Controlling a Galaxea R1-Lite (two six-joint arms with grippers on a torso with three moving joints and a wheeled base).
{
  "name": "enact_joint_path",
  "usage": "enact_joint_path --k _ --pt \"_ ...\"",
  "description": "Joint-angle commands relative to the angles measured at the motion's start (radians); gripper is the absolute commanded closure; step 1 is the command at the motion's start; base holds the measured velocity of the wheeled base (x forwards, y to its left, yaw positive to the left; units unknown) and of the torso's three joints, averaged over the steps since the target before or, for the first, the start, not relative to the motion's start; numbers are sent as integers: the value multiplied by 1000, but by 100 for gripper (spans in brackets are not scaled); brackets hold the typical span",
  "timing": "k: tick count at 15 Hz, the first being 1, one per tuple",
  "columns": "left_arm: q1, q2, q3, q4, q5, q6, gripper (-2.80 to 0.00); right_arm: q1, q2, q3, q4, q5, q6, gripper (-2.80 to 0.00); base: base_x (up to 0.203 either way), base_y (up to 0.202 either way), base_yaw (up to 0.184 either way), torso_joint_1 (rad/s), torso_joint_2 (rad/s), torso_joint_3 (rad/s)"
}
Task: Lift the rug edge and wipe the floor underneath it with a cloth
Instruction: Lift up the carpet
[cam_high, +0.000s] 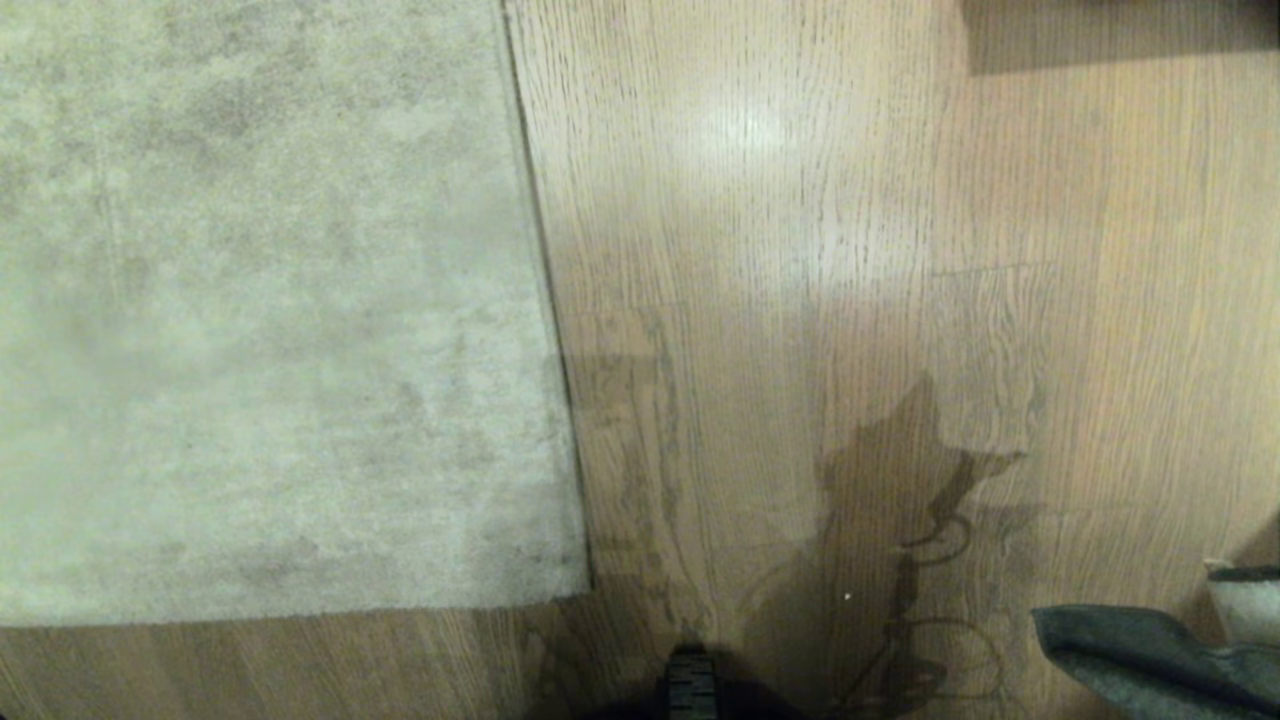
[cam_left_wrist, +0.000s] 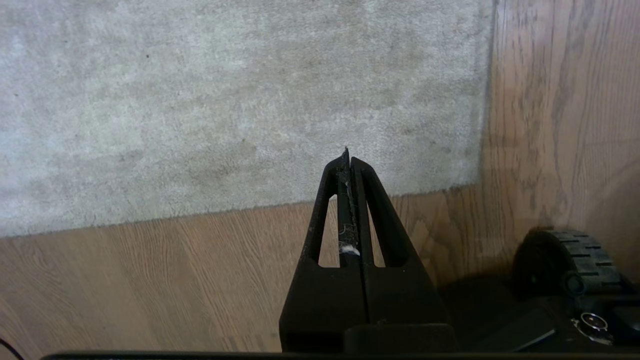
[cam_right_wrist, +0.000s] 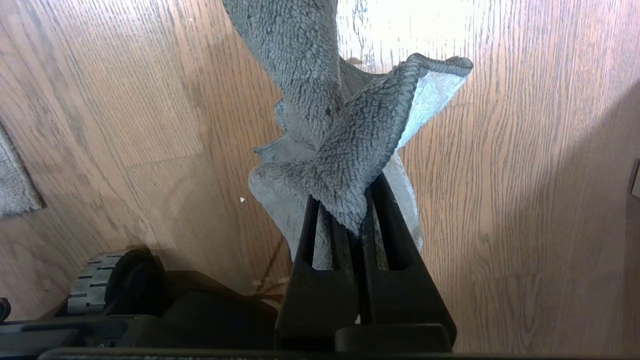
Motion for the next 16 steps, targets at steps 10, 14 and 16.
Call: enact_joint_path --k 10,14,16 --pt "-8 262 -144 65 -118 2 0 0 2 0 -1 -1 0 0 0 0 0 0 0 0" --pt "-11 461 -238 63 -256 0 0 0 2 0 -1 -1 0 0 0 0 0 0 0 0" --pt "-11 569 -271 61 -331 -1 0 0 2 0 -1 -1 0 0 0 0 0 0 0 0"
